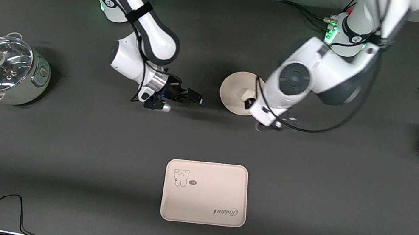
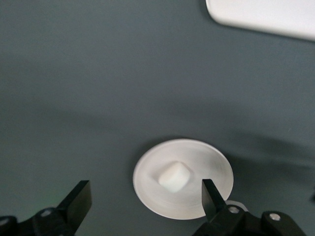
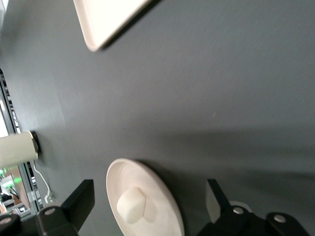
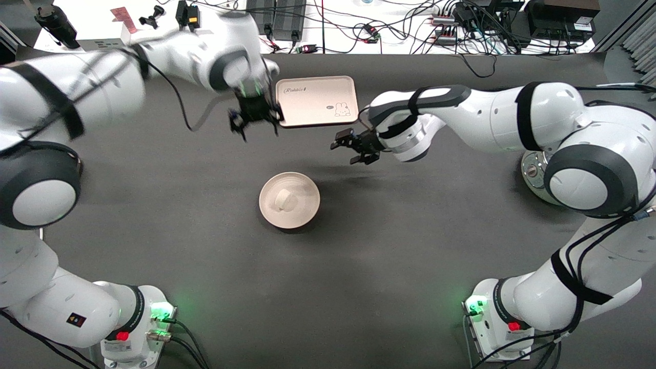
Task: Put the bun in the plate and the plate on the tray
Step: 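Open the left gripper and withdraw while the right gripper nears the plate, then grasp the plate rim with the right gripper while the left gripper retracts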
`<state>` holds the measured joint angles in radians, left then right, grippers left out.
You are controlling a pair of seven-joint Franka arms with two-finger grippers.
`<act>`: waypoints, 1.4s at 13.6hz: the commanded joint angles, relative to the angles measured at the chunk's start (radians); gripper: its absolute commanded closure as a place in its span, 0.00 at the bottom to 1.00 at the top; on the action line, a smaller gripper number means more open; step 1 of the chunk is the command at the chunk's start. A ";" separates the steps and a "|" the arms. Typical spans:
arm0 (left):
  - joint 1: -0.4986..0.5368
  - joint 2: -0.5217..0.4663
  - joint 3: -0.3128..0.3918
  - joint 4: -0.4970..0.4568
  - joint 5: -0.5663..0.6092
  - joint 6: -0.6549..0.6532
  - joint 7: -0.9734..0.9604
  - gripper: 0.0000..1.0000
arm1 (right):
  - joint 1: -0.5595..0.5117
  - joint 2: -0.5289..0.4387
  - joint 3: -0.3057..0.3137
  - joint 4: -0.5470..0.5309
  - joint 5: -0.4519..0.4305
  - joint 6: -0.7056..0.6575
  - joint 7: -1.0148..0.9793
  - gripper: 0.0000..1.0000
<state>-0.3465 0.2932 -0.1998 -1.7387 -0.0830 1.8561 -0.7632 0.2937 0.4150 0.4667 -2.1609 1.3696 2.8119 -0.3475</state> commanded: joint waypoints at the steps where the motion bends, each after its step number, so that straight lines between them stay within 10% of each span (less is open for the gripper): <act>1: 0.110 -0.032 0.045 0.057 0.002 -0.095 0.201 0.00 | 0.016 0.056 0.113 0.009 0.049 0.157 -0.036 0.00; 7: 0.141 -0.179 0.362 0.139 0.120 -0.297 0.620 0.00 | 0.090 0.178 0.234 0.023 0.048 0.412 -0.041 0.01; 13: 0.267 -0.224 0.303 0.142 0.170 -0.361 0.687 0.00 | 0.122 0.294 0.236 0.078 0.036 0.497 -0.041 0.53; 16: 0.258 -0.233 0.284 0.133 0.183 -0.360 0.621 0.00 | 0.131 0.297 0.236 0.090 0.037 0.494 -0.039 1.00; 19: 0.270 -0.246 0.275 0.122 0.174 -0.344 0.616 0.00 | 0.130 0.297 0.236 0.101 0.042 0.492 -0.038 1.00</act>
<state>-0.0858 0.0753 0.0807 -1.5949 0.0783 1.5068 -0.1302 0.4132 0.6959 0.6990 -2.0956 1.3917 3.2797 -0.3538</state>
